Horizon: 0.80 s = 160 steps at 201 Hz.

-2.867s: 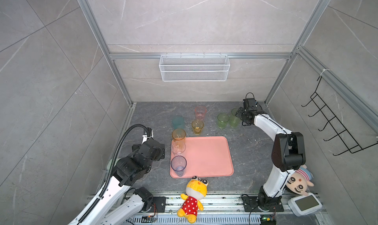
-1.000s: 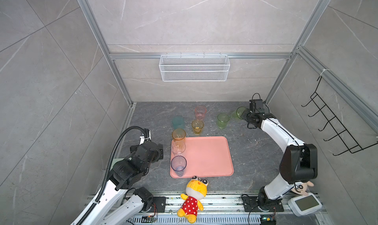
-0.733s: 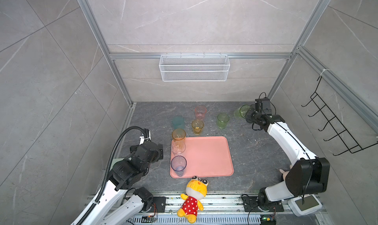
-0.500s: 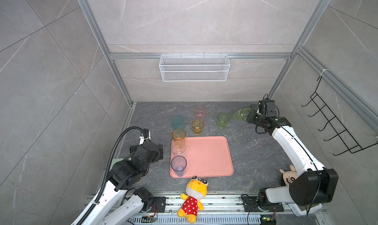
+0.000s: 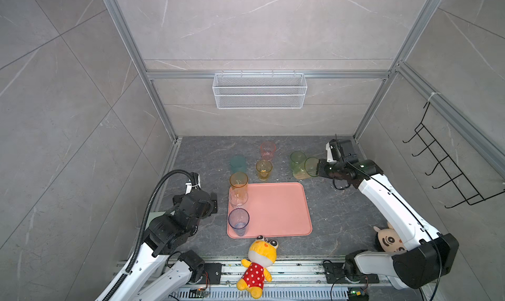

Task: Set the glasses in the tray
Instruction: 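Lift the green glass with the right gripper and swing it toward the tray, then lower the green glass onto the tray and open the right gripper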

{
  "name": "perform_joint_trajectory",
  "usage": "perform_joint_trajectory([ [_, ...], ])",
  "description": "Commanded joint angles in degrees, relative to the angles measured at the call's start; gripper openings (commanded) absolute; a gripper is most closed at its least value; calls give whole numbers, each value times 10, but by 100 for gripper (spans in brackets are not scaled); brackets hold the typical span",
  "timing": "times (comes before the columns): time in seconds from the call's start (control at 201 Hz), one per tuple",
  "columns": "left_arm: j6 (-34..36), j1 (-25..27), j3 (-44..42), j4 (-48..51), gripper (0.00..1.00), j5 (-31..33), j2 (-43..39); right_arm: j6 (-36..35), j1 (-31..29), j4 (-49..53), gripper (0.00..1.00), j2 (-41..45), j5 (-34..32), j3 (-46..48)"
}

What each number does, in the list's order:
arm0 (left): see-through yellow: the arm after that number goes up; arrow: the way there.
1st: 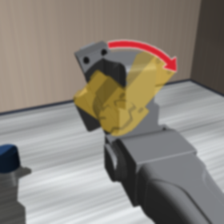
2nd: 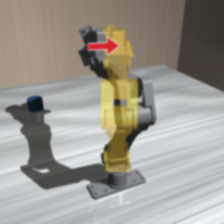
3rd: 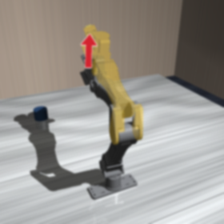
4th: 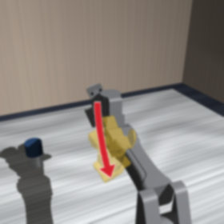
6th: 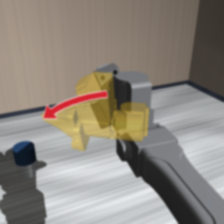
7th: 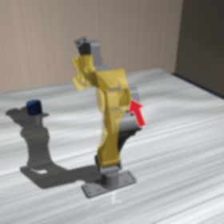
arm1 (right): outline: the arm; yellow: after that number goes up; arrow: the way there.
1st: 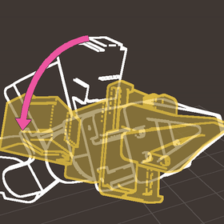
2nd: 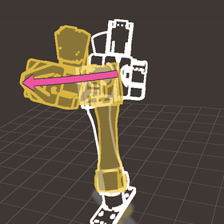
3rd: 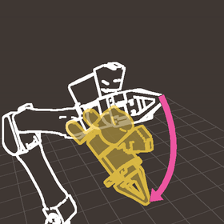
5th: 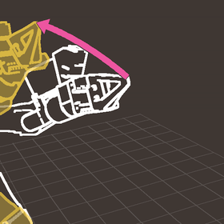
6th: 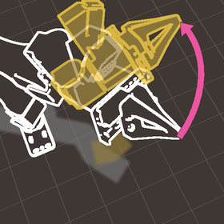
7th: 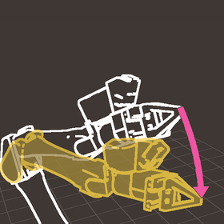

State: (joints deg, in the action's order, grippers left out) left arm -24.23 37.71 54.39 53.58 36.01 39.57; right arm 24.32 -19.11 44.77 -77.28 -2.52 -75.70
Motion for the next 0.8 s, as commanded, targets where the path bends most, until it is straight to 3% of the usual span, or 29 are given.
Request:
perform_joint_trajectory([
  [0.0, -9, -1, -4, -9, 98, 20, -6, -4, -35, 25, 0, -23, -5, -38],
  [0.309, -10, -1, -4, -9, 98, 21, -7, 8, -134, 50, 0, -106, -57, -88],
  [0.792, -7, 0, -3, -9, 98, 25, 1, 35, -201, 75, 0, -220, -85, -156],
])
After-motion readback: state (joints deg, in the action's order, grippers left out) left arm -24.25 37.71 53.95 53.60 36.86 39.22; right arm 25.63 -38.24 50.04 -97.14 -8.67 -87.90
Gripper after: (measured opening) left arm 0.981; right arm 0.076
